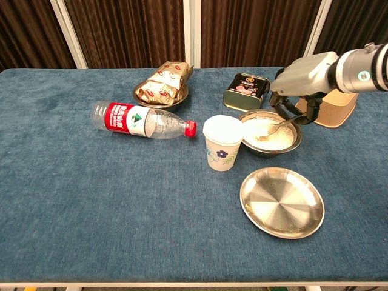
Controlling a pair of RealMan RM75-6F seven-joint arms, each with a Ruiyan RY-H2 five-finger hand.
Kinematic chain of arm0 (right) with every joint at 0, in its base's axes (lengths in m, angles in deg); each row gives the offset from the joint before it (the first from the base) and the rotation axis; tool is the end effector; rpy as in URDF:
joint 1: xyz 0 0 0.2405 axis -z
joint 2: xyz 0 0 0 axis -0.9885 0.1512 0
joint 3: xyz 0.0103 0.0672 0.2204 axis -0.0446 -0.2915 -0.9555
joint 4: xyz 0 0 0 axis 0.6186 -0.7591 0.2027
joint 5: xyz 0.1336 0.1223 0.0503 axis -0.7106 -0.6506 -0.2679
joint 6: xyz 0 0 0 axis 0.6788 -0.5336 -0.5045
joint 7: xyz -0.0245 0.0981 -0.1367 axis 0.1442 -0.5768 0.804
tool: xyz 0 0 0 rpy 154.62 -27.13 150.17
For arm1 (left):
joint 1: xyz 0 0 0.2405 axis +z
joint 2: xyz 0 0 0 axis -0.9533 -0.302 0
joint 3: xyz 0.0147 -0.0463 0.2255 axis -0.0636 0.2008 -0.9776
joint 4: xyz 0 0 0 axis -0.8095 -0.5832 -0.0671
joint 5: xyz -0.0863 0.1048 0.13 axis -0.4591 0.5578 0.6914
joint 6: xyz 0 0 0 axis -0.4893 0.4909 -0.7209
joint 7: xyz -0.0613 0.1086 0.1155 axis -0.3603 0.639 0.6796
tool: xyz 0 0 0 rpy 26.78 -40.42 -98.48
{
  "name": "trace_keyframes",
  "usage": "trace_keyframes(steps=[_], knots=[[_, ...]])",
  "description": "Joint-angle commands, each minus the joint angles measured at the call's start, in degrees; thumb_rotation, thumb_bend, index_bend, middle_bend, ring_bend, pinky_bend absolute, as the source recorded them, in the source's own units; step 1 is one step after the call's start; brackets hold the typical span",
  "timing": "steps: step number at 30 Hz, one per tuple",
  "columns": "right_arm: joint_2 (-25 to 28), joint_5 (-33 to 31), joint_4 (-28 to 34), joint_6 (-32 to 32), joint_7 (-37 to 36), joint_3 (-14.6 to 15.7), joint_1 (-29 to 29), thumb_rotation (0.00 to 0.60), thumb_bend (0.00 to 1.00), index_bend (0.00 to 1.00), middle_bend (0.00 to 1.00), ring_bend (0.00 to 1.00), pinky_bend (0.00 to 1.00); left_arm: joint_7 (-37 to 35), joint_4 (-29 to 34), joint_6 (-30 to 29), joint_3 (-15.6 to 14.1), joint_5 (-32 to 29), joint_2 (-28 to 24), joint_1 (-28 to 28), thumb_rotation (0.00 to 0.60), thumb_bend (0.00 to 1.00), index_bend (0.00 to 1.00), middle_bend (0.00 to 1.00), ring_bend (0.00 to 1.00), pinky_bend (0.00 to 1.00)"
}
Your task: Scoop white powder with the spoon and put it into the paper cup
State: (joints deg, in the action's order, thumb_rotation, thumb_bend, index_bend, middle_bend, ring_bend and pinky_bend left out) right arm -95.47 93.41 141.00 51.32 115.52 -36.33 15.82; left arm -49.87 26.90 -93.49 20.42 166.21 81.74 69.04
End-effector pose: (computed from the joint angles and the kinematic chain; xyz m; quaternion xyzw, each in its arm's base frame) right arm -0.1370 -0.3877 0.0020 0.8911 -0.1918 0.1081 0.3969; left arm -0.3028 0.1935 0.1528 -0.5959 -0.3775 -0.3595 0.6109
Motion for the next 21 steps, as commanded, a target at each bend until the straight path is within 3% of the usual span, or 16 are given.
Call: trace_keyframes(steps=[1, 11, 21], knots=[[1.1, 3.3, 0.5, -2.1, -3.8, -1.0, 2.6, 0.600, 0.38, 0.62, 0.60, 0.22, 0.00, 0.3, 0.2, -0.3, 0.0, 0.1, -0.1, 0.1, 0.600, 0.03, 0.25, 0.16, 0.10, 0.06], [2.9, 12.2, 0.8, -5.6, -14.5, -4.1, 7.8, 0.600, 0.38, 0.62, 0.60, 0.22, 0.00, 1.2, 1.3, -1.0, 0.1, 0.4, -0.6, 0.3, 0.600, 0.03, 0.25, 0.16, 0.10, 0.06], [7.1, 18.9, 7.0, -7.5, -17.6, -7.4, 8.3, 0.600, 0.38, 0.62, 0.61, 0.23, 0.00, 1.7, 1.9, -1.3, 0.3, 0.4, -0.9, 0.4, 0.600, 0.03, 0.25, 0.16, 0.10, 0.06]])
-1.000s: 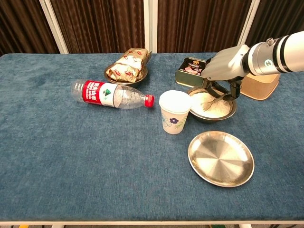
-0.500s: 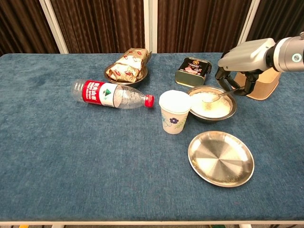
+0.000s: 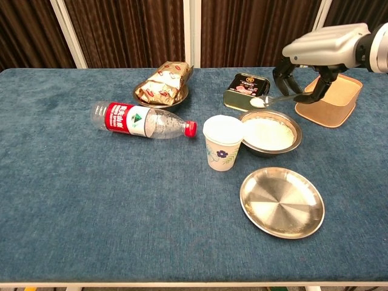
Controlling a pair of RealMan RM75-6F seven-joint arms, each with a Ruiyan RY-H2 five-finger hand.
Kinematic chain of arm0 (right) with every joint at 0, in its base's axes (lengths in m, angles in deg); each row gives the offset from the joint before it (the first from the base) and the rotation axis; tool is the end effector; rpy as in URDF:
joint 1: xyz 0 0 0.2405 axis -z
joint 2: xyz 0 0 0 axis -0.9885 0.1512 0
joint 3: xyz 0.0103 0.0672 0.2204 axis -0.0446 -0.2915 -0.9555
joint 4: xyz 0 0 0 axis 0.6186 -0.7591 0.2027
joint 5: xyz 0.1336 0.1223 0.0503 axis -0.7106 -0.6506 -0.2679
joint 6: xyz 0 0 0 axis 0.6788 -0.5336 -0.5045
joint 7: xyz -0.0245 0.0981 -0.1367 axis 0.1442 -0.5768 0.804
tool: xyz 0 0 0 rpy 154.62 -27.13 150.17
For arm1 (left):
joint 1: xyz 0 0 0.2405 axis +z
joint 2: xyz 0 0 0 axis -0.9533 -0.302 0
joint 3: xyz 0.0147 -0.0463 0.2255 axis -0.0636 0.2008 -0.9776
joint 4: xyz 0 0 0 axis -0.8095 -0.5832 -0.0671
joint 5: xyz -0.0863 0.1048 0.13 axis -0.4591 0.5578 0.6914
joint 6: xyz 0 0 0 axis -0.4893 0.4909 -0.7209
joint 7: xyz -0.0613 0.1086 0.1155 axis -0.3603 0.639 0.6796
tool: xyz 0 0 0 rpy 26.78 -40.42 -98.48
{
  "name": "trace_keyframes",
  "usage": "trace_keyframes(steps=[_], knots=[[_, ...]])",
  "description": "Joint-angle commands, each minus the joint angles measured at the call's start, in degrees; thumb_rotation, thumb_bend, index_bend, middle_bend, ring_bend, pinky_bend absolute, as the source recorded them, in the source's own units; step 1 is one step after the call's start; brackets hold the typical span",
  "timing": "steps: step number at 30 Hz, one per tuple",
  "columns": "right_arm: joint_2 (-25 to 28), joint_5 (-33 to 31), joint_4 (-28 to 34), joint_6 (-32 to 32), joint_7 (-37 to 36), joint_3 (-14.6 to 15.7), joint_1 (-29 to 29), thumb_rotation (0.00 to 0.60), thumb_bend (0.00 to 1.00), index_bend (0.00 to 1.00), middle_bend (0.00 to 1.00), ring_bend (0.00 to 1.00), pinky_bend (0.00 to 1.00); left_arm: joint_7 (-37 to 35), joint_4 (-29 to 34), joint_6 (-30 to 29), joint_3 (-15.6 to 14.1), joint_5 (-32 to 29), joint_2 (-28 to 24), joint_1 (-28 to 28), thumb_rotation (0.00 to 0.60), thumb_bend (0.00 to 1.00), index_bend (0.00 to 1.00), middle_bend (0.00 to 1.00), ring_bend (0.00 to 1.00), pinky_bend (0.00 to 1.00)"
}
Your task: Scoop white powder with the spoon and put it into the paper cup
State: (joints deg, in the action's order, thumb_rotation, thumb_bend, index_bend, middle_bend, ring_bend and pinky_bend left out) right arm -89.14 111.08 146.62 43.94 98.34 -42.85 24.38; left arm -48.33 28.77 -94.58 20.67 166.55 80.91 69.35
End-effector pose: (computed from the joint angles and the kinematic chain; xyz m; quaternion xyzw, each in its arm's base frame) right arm -0.1220 -0.3768 0.0399 0.8571 -0.2359 0.2417 0.3889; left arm -0.2969 0.1925 0.1573 -0.5944 -0.3685 -0.3629 0.6157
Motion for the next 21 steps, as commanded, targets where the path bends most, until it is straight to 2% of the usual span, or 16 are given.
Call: trace_keyframes(steps=[1, 10, 16, 21], knots=[[1.1, 1.9, 2.2, -0.1, -0.4, -0.7, 0.0, 0.600, 0.38, 0.62, 0.61, 0.23, 0.00, 0.2, 0.1, -0.2, 0.0, 0.0, -0.1, 0.1, 0.600, 0.03, 0.25, 0.16, 0.10, 0.06], [-1.5, 3.3, 2.7, 6.1, 5.4, -2.0, -4.9, 0.600, 0.38, 0.62, 0.61, 0.23, 0.00, -0.5, -0.4, -0.7, -0.2, 0.1, 0.2, 0.6, 0.600, 0.03, 0.25, 0.16, 0.10, 0.06], [-2.7, 2.5, 2.5, 7.9, 16.4, -1.8, -8.9, 0.600, 0.38, 0.62, 0.61, 0.23, 0.00, -1.4, -1.3, -0.7, -0.2, 0.0, 0.7, 0.8, 0.600, 0.03, 0.25, 0.16, 0.10, 0.06], [-2.7, 1.0, 3.9, 9.6, 28.8, -0.2, -13.0, 0.600, 0.38, 0.62, 0.61, 0.23, 0.00, -2.0, -1.8, -1.0, -0.2, 0.2, 1.1, 0.9, 0.600, 0.03, 0.25, 0.16, 0.10, 0.06]])
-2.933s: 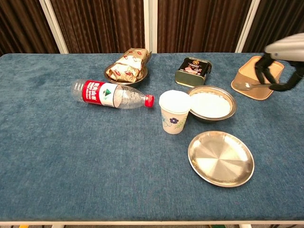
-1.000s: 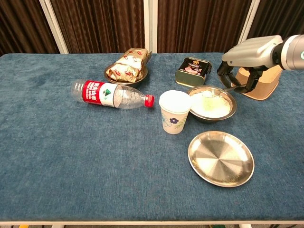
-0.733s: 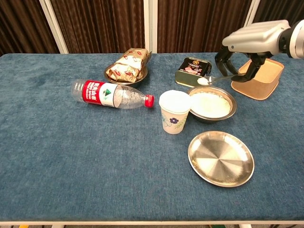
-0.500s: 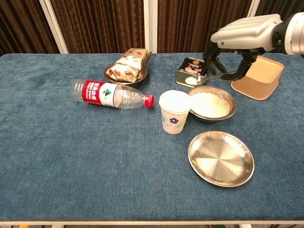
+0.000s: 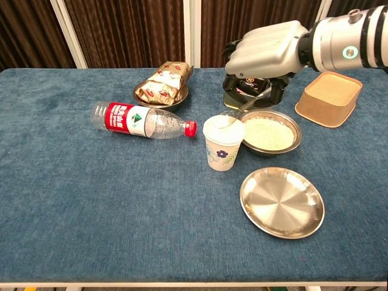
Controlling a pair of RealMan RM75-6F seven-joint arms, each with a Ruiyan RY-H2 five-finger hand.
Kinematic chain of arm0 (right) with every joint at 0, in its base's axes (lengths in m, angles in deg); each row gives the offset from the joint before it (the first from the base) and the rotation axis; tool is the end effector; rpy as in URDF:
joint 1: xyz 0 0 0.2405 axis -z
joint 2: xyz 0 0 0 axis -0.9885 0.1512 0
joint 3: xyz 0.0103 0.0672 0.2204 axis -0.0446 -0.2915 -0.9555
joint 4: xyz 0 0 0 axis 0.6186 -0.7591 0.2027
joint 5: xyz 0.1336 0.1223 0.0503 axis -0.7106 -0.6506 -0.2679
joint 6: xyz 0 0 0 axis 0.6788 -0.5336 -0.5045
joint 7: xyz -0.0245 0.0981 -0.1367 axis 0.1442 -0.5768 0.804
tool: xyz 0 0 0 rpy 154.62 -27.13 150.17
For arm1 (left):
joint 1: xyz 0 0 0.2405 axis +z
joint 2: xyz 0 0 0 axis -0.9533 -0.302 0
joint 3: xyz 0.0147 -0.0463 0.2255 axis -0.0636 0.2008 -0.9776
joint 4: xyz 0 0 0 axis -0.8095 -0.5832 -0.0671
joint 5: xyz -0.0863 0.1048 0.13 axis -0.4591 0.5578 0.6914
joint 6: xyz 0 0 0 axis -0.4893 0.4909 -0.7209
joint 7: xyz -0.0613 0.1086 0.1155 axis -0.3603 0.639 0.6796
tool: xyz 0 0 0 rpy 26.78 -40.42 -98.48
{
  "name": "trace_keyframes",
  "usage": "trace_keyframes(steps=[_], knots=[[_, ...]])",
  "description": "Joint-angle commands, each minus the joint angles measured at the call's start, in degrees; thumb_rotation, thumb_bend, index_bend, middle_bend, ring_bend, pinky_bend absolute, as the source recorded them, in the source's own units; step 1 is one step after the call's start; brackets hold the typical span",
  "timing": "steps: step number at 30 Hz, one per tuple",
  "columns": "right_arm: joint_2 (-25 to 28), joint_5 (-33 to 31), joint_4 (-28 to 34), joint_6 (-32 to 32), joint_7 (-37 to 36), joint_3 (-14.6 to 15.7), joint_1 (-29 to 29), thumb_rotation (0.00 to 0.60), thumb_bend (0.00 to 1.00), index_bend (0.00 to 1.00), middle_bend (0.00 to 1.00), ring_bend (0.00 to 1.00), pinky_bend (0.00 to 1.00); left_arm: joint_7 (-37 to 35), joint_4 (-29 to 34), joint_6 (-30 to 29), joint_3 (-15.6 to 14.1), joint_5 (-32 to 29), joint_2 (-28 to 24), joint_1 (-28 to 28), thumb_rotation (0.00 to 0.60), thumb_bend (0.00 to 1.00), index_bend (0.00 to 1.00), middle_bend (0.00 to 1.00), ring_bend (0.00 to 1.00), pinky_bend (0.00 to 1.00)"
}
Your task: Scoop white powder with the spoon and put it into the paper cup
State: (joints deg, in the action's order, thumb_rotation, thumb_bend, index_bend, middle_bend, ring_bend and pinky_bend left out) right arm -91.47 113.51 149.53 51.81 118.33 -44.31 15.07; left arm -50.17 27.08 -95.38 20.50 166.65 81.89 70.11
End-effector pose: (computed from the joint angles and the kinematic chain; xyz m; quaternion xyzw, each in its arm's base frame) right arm -0.0541 -0.3619 0.0024 0.9255 -0.0188 0.1837 0.3308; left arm -0.3020 0.1881 0.1564 -0.5863 -0.3744 -0.3684 0.6167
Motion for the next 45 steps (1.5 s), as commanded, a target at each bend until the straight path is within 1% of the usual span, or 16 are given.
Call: trace_keyframes(steps=[1, 2, 11, 17, 21, 27, 32, 38, 42, 45], knots=[[-0.3, -1.7, 1.2, 1.8, 11.3, 1.7, -4.4, 0.600, 0.38, 0.63, 0.61, 0.23, 0.00, -0.3, -0.3, -0.3, 0.0, 0.1, 0.2, 0.2, 0.600, 0.03, 0.25, 0.16, 0.10, 0.06], [-0.4, -2.2, 1.6, 1.4, 14.4, 2.3, -5.3, 0.600, 0.38, 0.63, 0.61, 0.23, 0.00, -0.5, -0.4, -0.4, 0.0, 0.0, 0.3, 0.3, 0.600, 0.03, 0.25, 0.16, 0.10, 0.06], [-0.6, -5.2, 6.4, -4.7, 34.4, 5.8, -8.6, 0.600, 0.39, 0.63, 0.61, 0.23, 0.00, -1.8, -1.7, -0.6, -0.1, -0.2, 1.1, 0.7, 0.600, 0.03, 0.25, 0.16, 0.10, 0.06], [-0.5, -6.2, 9.6, -9.1, 43.7, 7.9, -8.9, 0.600, 0.39, 0.64, 0.61, 0.23, 0.00, -2.5, -2.5, -0.6, 0.0, -0.2, 1.4, 0.8, 0.600, 0.03, 0.25, 0.16, 0.10, 0.06], [-0.5, -6.9, 10.9, -11.4, 48.2, 8.9, -8.8, 0.600, 0.39, 0.64, 0.62, 0.24, 0.00, -2.8, -2.8, -0.6, 0.1, -0.1, 1.5, 0.7, 0.600, 0.03, 0.25, 0.16, 0.10, 0.06], [-0.7, -9.7, 12.7, -13.5, 52.6, 9.9, -8.9, 0.600, 0.39, 0.65, 0.62, 0.24, 0.00, -2.9, -3.0, -0.7, 0.1, 0.1, 1.7, 0.7, 0.600, 0.03, 0.25, 0.16, 0.10, 0.06], [-1.4, -11.3, 13.0, -15.1, 54.9, 10.4, -8.9, 0.600, 0.39, 0.65, 0.62, 0.24, 0.00, -2.9, -3.1, -0.7, 0.1, 0.0, 1.8, 0.8, 0.600, 0.03, 0.25, 0.16, 0.10, 0.06], [-2.6, -9.8, 12.0, -17.1, 52.4, 10.0, -7.6, 0.600, 0.39, 0.66, 0.62, 0.25, 0.00, -2.8, -3.2, -0.7, 0.1, 0.0, 1.9, 0.9, 0.600, 0.03, 0.25, 0.16, 0.10, 0.06], [-2.8, -10.3, 11.4, -17.5, 51.2, 10.1, -6.8, 0.600, 0.39, 0.66, 0.62, 0.25, 0.00, -2.8, -3.2, -0.7, 0.2, 0.2, 1.8, 0.7, 0.600, 0.03, 0.25, 0.16, 0.10, 0.06], [-2.6, -9.3, 11.5, -19.2, 47.4, 9.5, -5.0, 0.600, 0.39, 0.66, 0.62, 0.25, 0.00, -2.7, -3.1, -0.8, 0.3, 0.1, 1.9, 0.7, 0.600, 0.03, 0.25, 0.16, 0.10, 0.06]])
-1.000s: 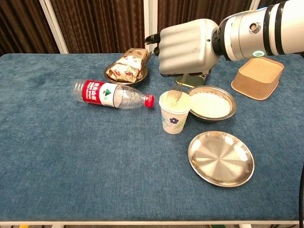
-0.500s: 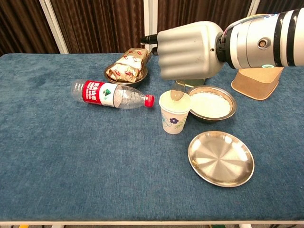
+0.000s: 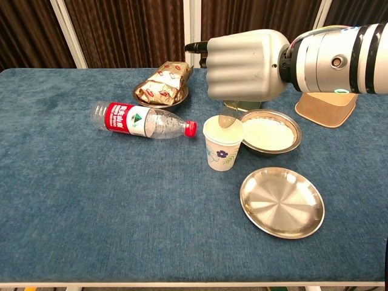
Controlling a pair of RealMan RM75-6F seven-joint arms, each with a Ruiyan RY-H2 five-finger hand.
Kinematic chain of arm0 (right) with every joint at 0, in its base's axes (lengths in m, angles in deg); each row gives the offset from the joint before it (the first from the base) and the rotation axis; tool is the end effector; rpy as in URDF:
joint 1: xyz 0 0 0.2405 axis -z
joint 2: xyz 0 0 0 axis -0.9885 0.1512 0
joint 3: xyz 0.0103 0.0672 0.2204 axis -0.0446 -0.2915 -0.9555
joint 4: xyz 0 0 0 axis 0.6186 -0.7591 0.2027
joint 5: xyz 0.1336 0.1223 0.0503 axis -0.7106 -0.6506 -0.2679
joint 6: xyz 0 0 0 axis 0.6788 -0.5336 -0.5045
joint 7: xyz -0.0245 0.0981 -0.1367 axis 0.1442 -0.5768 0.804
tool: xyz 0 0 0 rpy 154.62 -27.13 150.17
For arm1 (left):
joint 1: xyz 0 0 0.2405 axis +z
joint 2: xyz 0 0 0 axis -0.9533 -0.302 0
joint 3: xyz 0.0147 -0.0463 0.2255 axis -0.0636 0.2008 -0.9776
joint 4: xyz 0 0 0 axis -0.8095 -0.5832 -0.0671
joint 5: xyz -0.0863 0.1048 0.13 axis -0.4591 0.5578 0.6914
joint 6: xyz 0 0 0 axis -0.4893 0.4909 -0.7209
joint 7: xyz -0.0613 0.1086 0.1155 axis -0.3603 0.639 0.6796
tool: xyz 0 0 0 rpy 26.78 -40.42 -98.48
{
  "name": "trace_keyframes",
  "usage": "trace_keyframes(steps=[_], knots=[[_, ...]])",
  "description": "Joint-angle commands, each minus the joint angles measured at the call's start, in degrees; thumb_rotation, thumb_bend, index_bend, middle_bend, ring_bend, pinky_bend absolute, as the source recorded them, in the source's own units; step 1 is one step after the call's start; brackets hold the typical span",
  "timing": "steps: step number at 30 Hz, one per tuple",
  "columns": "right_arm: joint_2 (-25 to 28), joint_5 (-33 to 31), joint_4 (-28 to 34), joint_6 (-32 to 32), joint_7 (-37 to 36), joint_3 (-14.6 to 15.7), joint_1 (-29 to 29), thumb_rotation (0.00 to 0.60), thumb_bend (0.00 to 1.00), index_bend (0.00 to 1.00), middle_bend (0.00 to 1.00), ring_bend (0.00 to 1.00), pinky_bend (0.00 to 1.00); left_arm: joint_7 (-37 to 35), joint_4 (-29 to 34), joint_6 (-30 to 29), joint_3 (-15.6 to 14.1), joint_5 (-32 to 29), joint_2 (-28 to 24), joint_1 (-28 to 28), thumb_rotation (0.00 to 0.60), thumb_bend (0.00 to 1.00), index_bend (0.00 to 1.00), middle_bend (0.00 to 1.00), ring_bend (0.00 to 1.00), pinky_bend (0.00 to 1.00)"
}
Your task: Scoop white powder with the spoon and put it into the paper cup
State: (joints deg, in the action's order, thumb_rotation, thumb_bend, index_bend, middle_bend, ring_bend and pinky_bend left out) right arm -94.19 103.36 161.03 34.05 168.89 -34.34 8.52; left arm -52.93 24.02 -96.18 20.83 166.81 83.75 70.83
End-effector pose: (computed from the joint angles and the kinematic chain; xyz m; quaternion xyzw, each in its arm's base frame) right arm -0.0279 -0.3198 -0.0086 0.8578 0.3220 0.0931 0.3897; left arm -0.3086 0.1854 0.1543 -0.5749 -0.3795 -0.3792 0.6177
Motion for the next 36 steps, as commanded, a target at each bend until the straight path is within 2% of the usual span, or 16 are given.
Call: trace_keyframes(steps=[1, 7, 10, 13, 17, 21, 26, 36], knots=[[0.2, 1.5, 0.0, -2.2, -5.1, -0.8, 2.4, 0.600, 0.38, 0.66, 0.62, 0.25, 0.00, 0.1, 0.0, -0.1, 0.0, 0.0, 0.1, 0.1, 0.600, 0.03, 0.25, 0.16, 0.10, 0.06], [2.4, 8.8, -0.6, -8.4, -23.7, -2.0, 9.8, 0.600, 0.36, 0.66, 0.61, 0.25, 0.00, 0.4, 0.1, 0.1, 0.1, 0.4, -0.1, -0.4, 0.600, 0.03, 0.25, 0.16, 0.10, 0.06], [4.1, 13.0, -0.5, -11.8, -35.9, -2.0, 14.3, 0.600, 0.36, 0.66, 0.61, 0.25, 0.00, 0.7, 0.5, 0.1, 0.3, 0.5, -0.3, -0.5, 0.600, 0.03, 0.25, 0.16, 0.10, 0.06], [4.7, 18.0, -2.0, -14.8, -50.8, -1.2, 19.2, 0.600, 0.36, 0.66, 0.61, 0.25, 0.00, 1.2, 1.1, 0.3, 0.4, 0.6, -0.6, -0.8, 0.600, 0.03, 0.25, 0.16, 0.10, 0.06], [3.2, 24.0, -6.2, -17.7, -62.1, 0.7, 24.0, 0.600, 0.36, 0.66, 0.61, 0.25, 0.00, 2.0, 1.9, 0.3, 0.5, 0.9, -0.9, -1.1, 0.600, 0.03, 0.25, 0.16, 0.10, 0.06], [0.2, 27.6, -10.5, -19.3, -67.2, 2.4, 28.0, 0.600, 0.36, 0.66, 0.61, 0.25, 0.00, 2.8, 2.6, 0.0, 0.5, 1.0, -1.2, -1.2, 0.600, 0.03, 0.25, 0.16, 0.10, 0.06], [-4.1, 29.4, -15.0, -18.7, -71.4, 2.6, 31.3, 0.600, 0.36, 0.66, 0.61, 0.24, 0.00, 3.2, 3.2, -0.3, 0.4, 1.3, -1.3, -1.1, 0.600, 0.03, 0.25, 0.16, 0.10, 0.06], [-12.9, 32.4, -24.6, -18.4, -70.5, 2.0, 36.1, 0.600, 0.33, 0.64, 0.60, 0.21, 0.00, 2.1, 2.3, -0.4, 0.0, 1.3, -0.8, -0.7, 0.600, 0.03, 0.25, 0.16, 0.10, 0.06]])
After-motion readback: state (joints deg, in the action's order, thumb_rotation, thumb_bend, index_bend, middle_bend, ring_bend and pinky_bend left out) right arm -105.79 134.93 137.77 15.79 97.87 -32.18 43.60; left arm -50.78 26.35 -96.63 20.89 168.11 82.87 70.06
